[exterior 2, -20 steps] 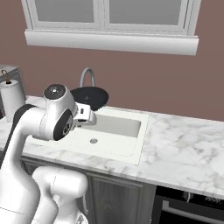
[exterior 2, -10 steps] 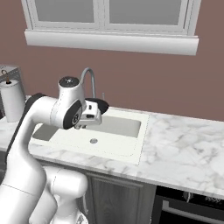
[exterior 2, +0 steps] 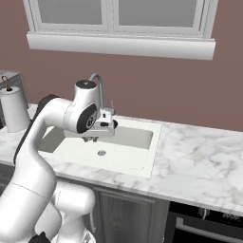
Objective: Move the pot and pan from the stove into the sink.
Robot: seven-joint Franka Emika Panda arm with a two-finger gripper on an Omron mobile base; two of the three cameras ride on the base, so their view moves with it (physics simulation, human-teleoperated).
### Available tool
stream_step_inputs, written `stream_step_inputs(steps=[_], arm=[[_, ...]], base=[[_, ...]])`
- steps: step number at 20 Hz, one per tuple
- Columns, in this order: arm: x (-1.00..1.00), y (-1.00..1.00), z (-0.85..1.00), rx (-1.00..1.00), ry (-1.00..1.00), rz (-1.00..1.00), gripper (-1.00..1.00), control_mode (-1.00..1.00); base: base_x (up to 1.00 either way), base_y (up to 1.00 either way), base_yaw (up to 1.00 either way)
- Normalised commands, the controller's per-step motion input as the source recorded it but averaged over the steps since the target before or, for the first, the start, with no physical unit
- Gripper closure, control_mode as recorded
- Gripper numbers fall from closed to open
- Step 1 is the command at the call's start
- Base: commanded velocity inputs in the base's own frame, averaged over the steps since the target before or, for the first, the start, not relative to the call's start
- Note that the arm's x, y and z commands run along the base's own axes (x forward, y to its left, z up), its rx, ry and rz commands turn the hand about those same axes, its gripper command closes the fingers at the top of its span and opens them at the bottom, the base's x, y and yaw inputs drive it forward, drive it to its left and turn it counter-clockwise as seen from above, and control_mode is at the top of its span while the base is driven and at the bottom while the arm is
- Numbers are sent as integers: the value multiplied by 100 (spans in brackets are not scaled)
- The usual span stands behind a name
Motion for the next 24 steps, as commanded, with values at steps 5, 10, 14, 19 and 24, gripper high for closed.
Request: stream_step_inputs(steps=[5,10,14,19,24], arm=[[26,0,-13,-1,8,0,100,-100],[36,0,-25,-4,10,0,100,-100],[37,0,-30,-3,9,1,100,-100],[37,-2,-32,-1,1,4,100,-100],[23,-1,-38,-1,-2,7,100,-100]], base=[[0,0,0],[0,0,0],[0,0,0],[0,0,0],[0,0,0]])
